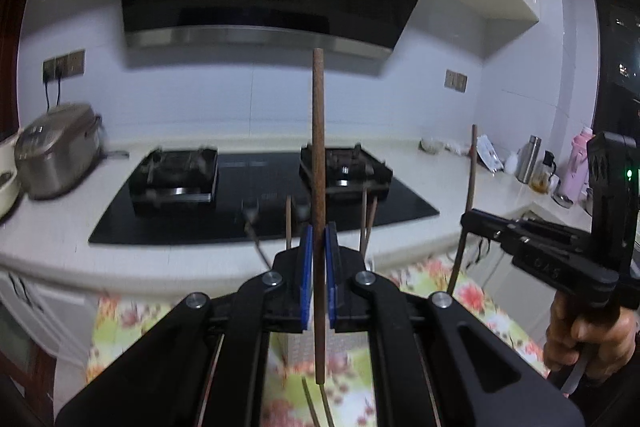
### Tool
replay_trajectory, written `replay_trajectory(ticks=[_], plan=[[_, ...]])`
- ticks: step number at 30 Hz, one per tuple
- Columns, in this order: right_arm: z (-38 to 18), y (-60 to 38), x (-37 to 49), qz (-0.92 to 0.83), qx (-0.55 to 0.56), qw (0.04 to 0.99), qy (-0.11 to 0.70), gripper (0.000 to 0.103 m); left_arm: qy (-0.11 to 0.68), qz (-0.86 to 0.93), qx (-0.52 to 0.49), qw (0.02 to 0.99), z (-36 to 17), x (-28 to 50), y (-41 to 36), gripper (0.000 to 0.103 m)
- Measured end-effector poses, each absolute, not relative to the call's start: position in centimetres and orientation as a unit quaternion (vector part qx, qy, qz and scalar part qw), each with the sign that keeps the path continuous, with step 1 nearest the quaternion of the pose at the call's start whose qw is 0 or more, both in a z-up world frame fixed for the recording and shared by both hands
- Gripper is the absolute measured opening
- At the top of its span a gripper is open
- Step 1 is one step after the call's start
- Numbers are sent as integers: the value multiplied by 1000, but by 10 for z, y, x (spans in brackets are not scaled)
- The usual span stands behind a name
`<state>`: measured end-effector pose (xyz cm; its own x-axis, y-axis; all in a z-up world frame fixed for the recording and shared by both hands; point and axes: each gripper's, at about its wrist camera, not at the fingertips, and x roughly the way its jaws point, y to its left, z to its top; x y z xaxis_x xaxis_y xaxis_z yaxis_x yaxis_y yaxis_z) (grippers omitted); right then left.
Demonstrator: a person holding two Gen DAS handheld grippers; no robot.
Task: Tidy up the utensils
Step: 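Lift both chopsticks upright and carry them over the caddy, then lower the chopsticks into the caddy and open both tools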
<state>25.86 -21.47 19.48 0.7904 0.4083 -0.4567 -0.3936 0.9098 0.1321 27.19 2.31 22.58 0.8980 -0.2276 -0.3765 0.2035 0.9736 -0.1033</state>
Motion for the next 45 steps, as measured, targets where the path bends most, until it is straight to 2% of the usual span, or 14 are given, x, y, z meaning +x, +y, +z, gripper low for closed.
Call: replay_trajectory(ticks=[6, 14, 30, 38, 42, 43, 44, 45], plan=[[202, -207, 295, 205, 30, 952, 225, 7, 185, -104, -33, 977, 238, 319, 17, 6], [189, -195, 327, 197, 48, 956, 210, 7, 189, -85, -48, 977, 214, 363, 15, 6], [141, -183, 342, 199, 46, 951, 234, 7, 216, -75, -50, 972, 154, 381, 15, 6], [117, -173, 353, 195, 17, 941, 277, 8, 253, -71, -79, 962, 131, 392, 21, 7], [111, -175, 360, 178, 11, 938, 297, 15, 262, -68, -83, 959, 127, 392, 26, 22], [111, -177, 360, 176, 11, 939, 296, 23, 262, -69, -80, 959, 127, 391, 27, 26], [112, -178, 360, 171, 11, 940, 295, 40, 262, -72, -80, 959, 127, 391, 27, 28], [114, -181, 359, 167, 12, 941, 292, 47, 261, -72, -79, 959, 129, 390, 27, 28]])
